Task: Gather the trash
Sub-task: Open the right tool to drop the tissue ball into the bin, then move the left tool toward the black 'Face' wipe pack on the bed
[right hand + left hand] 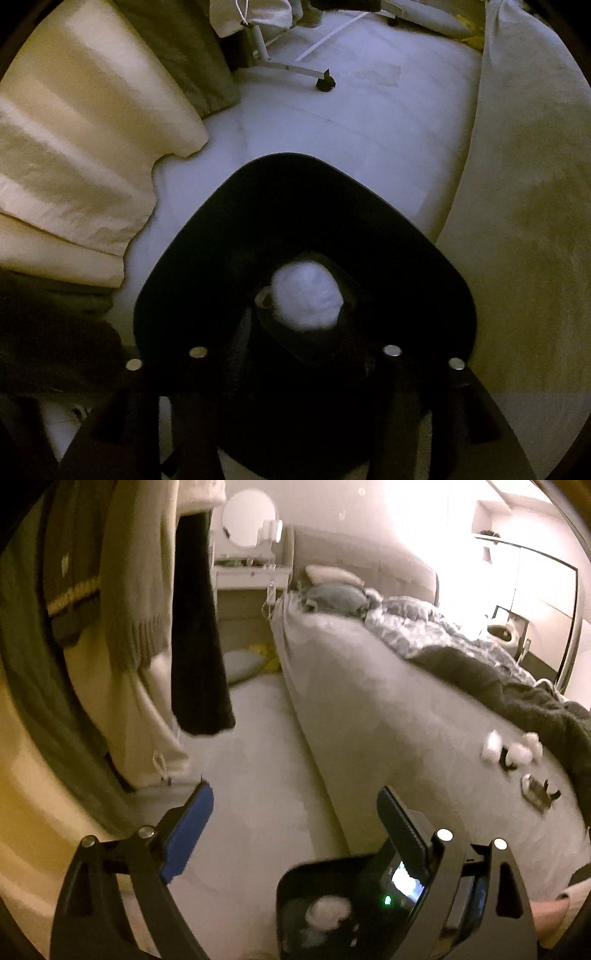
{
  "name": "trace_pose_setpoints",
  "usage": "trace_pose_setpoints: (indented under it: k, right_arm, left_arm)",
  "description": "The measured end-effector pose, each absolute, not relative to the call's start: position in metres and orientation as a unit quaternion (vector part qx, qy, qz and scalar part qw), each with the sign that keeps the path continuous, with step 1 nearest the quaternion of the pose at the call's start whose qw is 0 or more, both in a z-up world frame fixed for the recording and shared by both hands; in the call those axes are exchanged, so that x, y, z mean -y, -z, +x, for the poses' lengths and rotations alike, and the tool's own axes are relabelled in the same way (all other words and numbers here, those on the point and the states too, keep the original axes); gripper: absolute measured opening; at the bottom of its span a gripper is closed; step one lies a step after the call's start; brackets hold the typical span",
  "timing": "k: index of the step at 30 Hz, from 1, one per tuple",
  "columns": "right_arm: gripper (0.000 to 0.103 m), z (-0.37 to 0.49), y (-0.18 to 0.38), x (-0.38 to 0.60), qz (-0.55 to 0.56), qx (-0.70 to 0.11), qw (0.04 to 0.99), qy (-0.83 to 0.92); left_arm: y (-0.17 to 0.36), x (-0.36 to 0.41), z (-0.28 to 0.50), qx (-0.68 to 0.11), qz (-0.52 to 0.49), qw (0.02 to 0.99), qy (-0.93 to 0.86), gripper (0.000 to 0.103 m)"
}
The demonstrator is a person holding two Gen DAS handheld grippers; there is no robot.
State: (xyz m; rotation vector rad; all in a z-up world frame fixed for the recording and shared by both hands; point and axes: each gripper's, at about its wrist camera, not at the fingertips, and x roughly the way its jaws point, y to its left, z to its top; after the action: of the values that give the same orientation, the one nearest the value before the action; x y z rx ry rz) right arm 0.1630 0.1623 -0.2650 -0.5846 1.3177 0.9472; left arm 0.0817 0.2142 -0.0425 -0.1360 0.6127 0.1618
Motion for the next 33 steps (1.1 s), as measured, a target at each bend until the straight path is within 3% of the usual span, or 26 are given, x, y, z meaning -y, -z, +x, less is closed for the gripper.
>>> trace_pose_setpoints:
  k: [11,33]
  right_arm:
    - [0.069,0.160,0.201,-0.145,-0.224,-0.489,0.710,-0.454]
    - [0.074,0.196,0.111,-0.026,-0.156,-0.398,0.803,-0.416]
  left_arm:
    - [0.016,-0.186,0.098,-0.257,-0.044,0.963,-0.063,0.096]
    - [0.007,-0.115,0.136,-0.262,-0.059,0.963,-0.013,0.097]
